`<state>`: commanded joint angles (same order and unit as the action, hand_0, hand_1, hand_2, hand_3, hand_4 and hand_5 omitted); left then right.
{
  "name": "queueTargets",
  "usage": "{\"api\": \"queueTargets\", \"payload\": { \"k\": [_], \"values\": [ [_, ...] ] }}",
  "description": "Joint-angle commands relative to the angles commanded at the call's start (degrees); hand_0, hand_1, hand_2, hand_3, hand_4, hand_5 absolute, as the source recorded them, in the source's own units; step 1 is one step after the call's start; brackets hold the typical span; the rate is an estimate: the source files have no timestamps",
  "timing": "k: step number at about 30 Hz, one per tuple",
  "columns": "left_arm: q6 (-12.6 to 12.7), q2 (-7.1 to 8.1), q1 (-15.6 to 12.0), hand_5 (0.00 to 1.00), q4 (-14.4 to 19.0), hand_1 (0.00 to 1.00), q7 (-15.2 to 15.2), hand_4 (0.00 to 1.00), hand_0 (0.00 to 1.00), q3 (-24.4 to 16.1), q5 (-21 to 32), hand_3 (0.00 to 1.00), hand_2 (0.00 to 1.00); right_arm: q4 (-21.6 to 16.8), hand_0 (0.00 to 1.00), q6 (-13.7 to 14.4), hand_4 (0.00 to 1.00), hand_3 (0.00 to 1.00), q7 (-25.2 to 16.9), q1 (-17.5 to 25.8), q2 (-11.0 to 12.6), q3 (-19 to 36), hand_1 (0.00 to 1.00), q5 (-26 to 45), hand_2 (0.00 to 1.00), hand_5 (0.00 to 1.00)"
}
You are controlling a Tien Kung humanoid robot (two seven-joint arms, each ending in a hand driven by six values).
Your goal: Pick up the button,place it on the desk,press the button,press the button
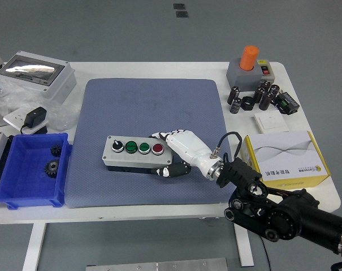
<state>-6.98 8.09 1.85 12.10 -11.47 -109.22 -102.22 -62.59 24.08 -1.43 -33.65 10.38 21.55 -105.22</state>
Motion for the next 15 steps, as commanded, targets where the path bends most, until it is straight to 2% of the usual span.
{"api": "queueTargets", "payload": {
  "k": [3, 4, 15],
  "values": [
    [0.0, 0.02, 0.01, 0.813, -0.01, 0.659, 0.03, 0.659, 0.691, 0.01, 0.01, 0.776, 0.648, 0.06, 0.804, -0.2, 0.513, 0.735, 0.14, -0.04, -0.02, -0.1, 0.778, 0.03, 0.758, 0.011],
    [0.03, 0.02, 0.01, 0.814, 0.0, 0.659, 0.06, 0.658, 0.69, 0.0, 0.07, 0.775, 0.648, 0.09, 0.827, -0.25, 0.572, 0.836, 0.2, -0.05, -0.03, -0.13, 0.81, 0.09, 0.797, 0.014],
    [0.26, 0.01, 0.01, 0.816, 0.08, 0.66, 0.97, 0.658, 0.69, -0.07, 0.66, 0.775, 0.648, -0.12, 0.838, -1.29, 0.609, 0.868, 1.76, -0.06, -0.09, -0.04, 0.823, -0.88, 0.814, 0.02]
  ]
}}
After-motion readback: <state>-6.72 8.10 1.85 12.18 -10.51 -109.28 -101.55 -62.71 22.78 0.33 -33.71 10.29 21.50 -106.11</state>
